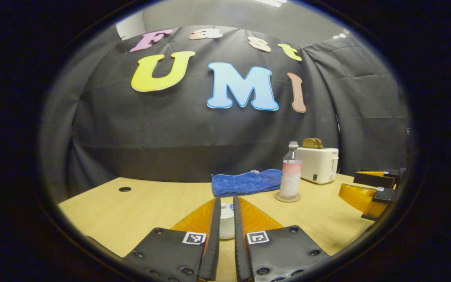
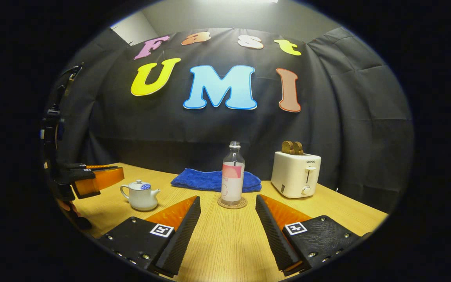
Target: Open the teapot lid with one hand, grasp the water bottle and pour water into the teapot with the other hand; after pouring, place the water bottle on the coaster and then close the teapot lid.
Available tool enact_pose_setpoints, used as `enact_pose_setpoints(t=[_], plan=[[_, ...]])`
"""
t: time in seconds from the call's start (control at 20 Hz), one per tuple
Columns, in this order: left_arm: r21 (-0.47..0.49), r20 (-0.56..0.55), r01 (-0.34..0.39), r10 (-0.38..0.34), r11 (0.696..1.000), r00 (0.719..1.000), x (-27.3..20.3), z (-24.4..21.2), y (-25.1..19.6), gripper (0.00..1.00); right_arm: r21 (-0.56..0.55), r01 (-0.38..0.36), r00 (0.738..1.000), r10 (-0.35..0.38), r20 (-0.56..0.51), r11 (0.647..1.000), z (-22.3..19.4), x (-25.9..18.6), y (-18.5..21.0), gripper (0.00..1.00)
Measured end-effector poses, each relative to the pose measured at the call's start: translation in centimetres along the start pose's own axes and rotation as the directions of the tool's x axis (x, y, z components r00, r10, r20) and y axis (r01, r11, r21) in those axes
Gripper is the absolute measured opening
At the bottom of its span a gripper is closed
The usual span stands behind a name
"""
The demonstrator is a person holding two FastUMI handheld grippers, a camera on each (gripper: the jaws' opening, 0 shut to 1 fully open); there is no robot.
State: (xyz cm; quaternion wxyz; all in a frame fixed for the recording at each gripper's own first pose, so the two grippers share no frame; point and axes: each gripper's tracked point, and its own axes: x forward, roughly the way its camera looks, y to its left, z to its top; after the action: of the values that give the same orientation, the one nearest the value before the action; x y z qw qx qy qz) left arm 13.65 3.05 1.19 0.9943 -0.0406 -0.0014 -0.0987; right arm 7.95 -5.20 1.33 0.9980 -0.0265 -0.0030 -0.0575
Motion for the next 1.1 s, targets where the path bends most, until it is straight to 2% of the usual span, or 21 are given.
enact_pose_setpoints(t=[0.1,0.15,0.2,0.4,0.65,0.85,1.1], plan=[[-0.023,0.019,0.008,-0.007,1.0,1.0,-1.3,0.1,-0.7,0.24,-0.026,0.013,1.0,-0.012,0.014,1.0,0.0,-1.3,0.0,0.88],[-0.037,0.019,0.012,-0.011,0.999,1.0,-2.0,0.1,-0.9,0.43,-0.043,0.02,1.0,-0.019,0.025,0.999,0.1,-1.9,0.0,0.88],[-0.044,0.022,0.014,-0.013,0.999,1.0,-2.7,0.1,-1.1,0.51,-0.054,0.021,0.999,-0.02,0.034,0.998,0.2,-2.6,0.1,0.88],[-0.031,0.049,0.001,0.0,1.0,0.999,-4.4,0.2,-1.3,0.51,-0.028,0.01,0.999,-0.008,0.05,1.0,0.0,-4.6,0.3,0.88],[-0.063,0.05,0.043,-0.04,0.997,0.998,-5.1,0.4,-2.3,0.51,0.047,0.021,0.995,-0.025,0.092,0.999,1.0,-5.4,-0.6,0.87],[-0.072,0.045,0.053,-0.05,0.996,0.998,-5.1,0.4,-2.4,0.51,0.031,0.048,0.997,-0.05,0.06,0.998,0.4,-5.3,-1.1,0.88],[-0.073,0.03,0.063,-0.061,0.995,0.998,-4.8,-0.2,-2.7,0.51,0.012,0.022,0.997,-0.022,0.069,1.0,0.6,-5.4,-0.2,0.87]])
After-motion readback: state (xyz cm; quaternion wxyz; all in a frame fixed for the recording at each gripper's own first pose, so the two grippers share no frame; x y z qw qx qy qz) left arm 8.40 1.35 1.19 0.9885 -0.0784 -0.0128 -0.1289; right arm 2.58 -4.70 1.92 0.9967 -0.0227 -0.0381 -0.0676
